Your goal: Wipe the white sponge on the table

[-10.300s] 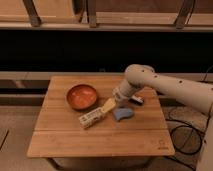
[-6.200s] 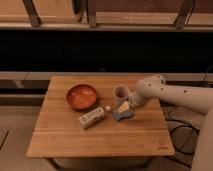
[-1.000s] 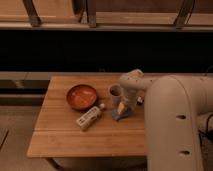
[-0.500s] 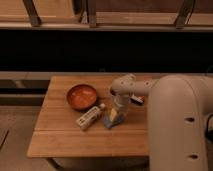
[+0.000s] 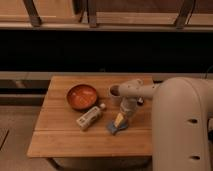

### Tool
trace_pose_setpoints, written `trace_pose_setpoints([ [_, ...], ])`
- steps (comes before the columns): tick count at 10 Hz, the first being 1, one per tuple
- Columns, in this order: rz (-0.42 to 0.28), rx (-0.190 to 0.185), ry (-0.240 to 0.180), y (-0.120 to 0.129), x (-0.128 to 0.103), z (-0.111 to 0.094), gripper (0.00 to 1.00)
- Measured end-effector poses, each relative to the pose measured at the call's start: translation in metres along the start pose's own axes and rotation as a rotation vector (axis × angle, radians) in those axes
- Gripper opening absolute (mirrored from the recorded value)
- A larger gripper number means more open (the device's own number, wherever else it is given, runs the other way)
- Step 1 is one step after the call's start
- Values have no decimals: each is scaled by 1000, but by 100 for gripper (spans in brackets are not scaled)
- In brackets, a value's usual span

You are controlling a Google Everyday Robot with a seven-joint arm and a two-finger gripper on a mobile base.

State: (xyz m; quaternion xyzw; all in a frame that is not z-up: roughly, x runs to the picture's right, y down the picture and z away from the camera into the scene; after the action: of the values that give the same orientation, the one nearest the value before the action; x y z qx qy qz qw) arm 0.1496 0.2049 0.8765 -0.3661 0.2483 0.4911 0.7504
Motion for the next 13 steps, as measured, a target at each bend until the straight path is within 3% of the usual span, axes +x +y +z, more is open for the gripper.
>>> trace_pose_setpoints([
  [3, 54, 45, -31, -37, -29, -9, 0],
  [6, 56, 79, -59, -50, -60, -20, 0],
  [8, 19, 70, -68, -35, -65, -24, 0],
  [9, -37, 40, -72, -7, -63, -25, 0],
  [11, -134, -10, -67, 37, -45, -28, 2],
  [13, -169, -28, -61, 49, -23, -33, 7],
])
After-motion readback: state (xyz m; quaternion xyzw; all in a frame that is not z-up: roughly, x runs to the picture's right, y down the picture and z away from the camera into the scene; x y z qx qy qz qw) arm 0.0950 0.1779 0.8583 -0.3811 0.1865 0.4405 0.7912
